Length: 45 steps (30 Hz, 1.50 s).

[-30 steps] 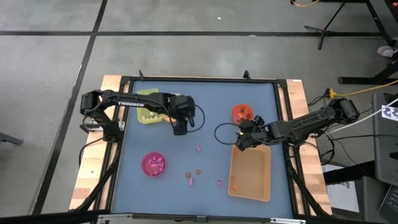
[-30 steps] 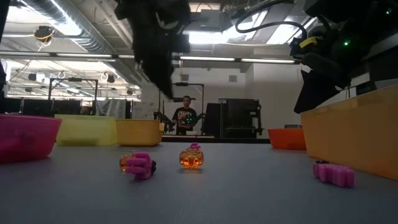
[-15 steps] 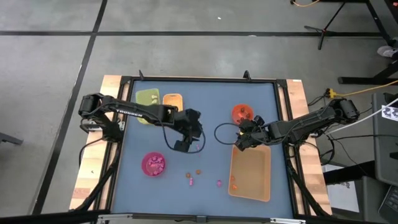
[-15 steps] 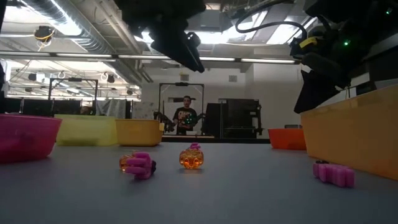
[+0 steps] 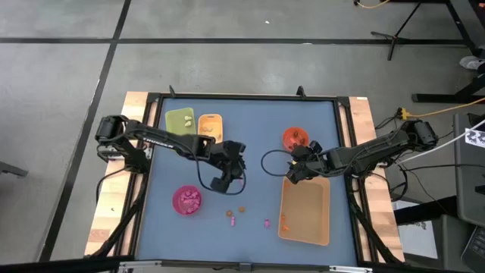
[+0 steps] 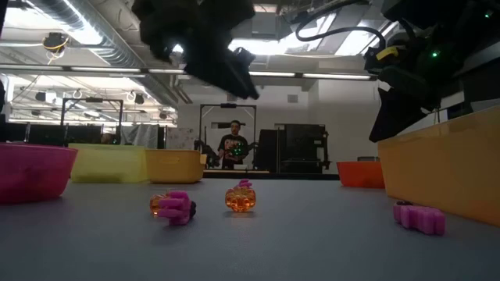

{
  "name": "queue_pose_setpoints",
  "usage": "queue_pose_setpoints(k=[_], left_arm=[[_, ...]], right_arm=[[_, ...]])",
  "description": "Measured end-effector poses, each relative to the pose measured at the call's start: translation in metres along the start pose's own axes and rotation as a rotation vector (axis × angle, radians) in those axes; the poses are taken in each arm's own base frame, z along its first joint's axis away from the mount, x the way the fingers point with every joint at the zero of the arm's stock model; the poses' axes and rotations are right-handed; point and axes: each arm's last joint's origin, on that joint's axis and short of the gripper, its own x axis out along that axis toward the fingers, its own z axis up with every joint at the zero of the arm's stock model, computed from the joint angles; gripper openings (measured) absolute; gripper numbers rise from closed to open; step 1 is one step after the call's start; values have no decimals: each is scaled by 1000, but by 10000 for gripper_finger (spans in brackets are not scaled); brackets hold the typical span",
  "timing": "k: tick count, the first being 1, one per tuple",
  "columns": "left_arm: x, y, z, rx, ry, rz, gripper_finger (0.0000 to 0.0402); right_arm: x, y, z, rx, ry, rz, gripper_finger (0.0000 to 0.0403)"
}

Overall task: Sort Halloween decoration
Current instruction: Put the pink skeleton toy into the red bowl

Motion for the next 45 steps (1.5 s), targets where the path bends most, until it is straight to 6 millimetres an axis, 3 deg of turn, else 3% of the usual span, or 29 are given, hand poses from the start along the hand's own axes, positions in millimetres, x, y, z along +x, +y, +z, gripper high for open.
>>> queue_pose_setpoints(k=[11,27,36,45], left_arm=[[16,-9,-25,4,-82,5,166],[77,-20,-63,-55,60,-92,166],[89,-17,-73,-71,79,-99,166],[89,-13,-76,-85,88,-96,152]], right_arm=[[0,3,3,25,-30,30,225],[0,4,4,30,-36,35,225],[0,4,4,31,-38,38,225],[0,5,5,35,-43,42,225]])
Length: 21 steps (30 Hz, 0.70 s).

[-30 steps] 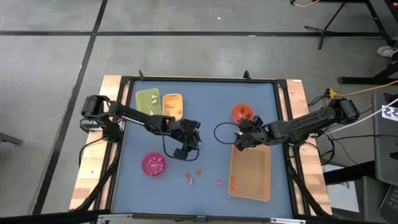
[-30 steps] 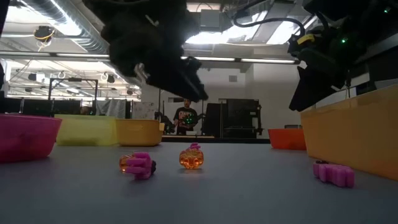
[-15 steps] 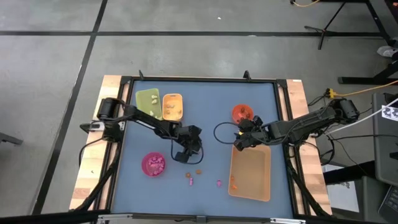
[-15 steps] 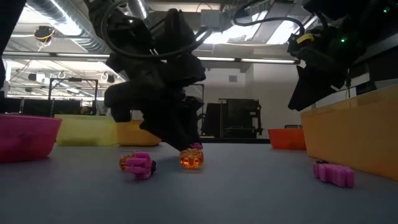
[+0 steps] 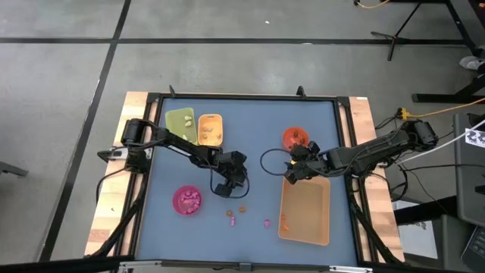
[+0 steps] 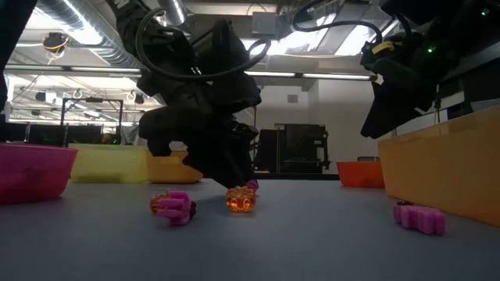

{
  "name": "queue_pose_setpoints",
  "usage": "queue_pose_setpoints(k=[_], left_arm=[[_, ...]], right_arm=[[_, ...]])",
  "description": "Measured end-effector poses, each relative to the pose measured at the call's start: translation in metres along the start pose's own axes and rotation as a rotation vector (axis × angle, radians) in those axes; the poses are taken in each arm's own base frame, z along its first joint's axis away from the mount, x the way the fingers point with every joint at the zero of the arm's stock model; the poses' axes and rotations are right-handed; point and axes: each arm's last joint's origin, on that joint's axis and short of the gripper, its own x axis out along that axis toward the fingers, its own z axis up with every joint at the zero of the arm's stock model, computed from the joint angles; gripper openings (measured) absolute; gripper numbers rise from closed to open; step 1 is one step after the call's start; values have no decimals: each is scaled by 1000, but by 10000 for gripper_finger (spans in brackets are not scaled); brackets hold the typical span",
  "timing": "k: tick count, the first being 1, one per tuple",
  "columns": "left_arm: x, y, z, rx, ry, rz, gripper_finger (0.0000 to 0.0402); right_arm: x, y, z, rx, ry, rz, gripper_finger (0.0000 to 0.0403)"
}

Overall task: Sort Halloween decoration
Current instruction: Put the pink skeleton toy into the red bowl

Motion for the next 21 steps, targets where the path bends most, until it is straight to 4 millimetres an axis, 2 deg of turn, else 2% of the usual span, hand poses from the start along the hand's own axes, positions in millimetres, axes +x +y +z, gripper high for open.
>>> queue_pose_setpoints(k=[21], left_arm=[[0,4,-2,-12,5,15,86]], right_arm=[[0,0,0,0,0,0,225]])
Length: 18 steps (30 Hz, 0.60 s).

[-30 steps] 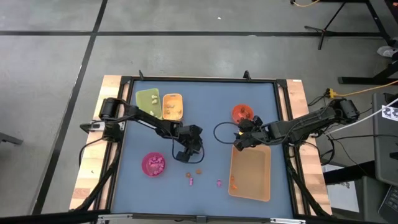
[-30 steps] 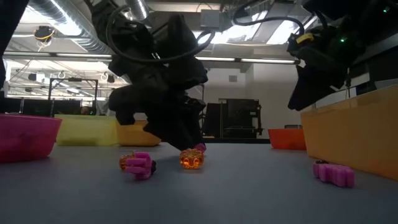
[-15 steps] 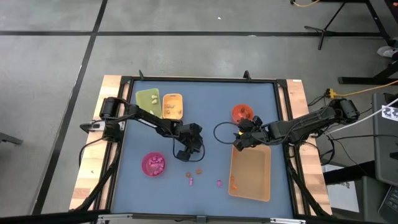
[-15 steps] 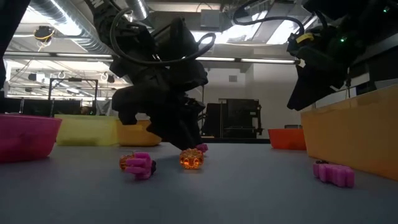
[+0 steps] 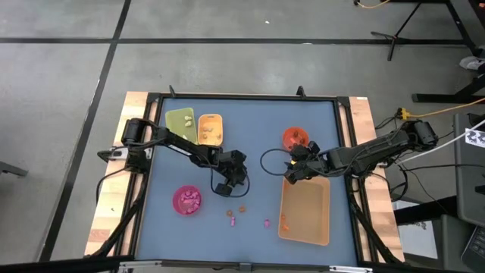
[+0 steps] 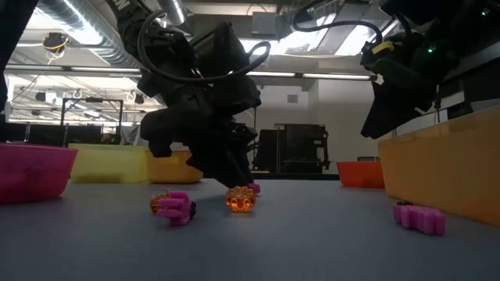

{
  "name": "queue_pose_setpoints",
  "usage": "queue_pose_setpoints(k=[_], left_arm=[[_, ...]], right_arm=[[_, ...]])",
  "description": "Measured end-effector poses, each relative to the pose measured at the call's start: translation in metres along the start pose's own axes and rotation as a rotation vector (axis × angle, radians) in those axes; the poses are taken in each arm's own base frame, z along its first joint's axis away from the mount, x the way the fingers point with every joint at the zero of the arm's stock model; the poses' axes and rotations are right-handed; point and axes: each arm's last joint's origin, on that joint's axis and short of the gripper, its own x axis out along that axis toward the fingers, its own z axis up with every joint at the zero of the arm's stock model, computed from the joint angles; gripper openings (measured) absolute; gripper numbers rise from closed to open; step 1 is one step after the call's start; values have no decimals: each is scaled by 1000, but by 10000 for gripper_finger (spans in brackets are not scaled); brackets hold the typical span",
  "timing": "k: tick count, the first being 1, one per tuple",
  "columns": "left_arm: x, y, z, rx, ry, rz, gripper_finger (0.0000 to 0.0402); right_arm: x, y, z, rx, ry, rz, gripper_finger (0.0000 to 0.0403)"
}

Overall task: Sort Halloween decoration
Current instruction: Put the pink skeleton toy into the red bowl

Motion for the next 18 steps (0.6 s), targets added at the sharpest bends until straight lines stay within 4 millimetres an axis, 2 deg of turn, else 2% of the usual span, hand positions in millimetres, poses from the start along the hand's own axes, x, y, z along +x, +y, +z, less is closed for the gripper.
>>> queue_pose_setpoints(k=[10,18], left_arm=[[0,0,0,0,1,3,54],[-3,0,2,-54,-4,6,46]], right_arm=[[0,0,0,0,0,0,225],[0,0,0,0,0,1,225]])
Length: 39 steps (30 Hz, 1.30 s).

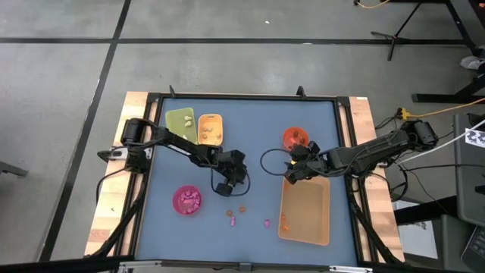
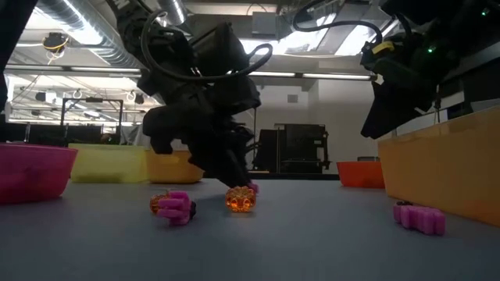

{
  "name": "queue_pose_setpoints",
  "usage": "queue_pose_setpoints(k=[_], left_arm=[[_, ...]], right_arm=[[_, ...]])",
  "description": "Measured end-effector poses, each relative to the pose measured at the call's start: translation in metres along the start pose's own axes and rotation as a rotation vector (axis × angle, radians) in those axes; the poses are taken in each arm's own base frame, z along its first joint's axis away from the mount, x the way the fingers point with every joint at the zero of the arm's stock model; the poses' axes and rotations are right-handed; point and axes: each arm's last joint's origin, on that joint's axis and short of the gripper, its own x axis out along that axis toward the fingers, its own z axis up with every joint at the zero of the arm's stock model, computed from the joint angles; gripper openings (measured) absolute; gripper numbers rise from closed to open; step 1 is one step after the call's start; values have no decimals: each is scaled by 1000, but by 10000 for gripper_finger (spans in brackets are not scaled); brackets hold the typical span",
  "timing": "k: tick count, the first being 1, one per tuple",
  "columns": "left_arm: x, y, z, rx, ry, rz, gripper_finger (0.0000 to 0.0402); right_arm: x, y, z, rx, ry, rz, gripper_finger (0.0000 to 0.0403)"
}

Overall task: Sort Halloween decoration
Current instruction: Put the pink skeleton toy into the red bowl

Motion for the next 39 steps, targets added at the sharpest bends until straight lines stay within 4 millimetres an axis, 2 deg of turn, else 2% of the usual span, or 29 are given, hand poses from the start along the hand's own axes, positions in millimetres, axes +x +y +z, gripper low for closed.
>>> queue_pose_setpoints(k=[9,16,21,25,30,39], left_arm=[[-12,-2,7,-89,-20,14,45],[-43,-14,23,-147,-64,-25,45],[-72,-33,29,-143,-32,-103,45],[-95,-50,24,-159,60,-142,45],[-119,-73,9,-228,258,-181,45],[-138,-114,-15,-259,579,-204,45]], right_arm=[[0,0,0,1,-1,1,225],[0,0,0,4,-4,4,225],[0,1,1,5,-7,6,225],[0,1,1,8,-10,10,225],[0,1,1,11,-13,13,225],[0,2,2,15,-19,18,225]])
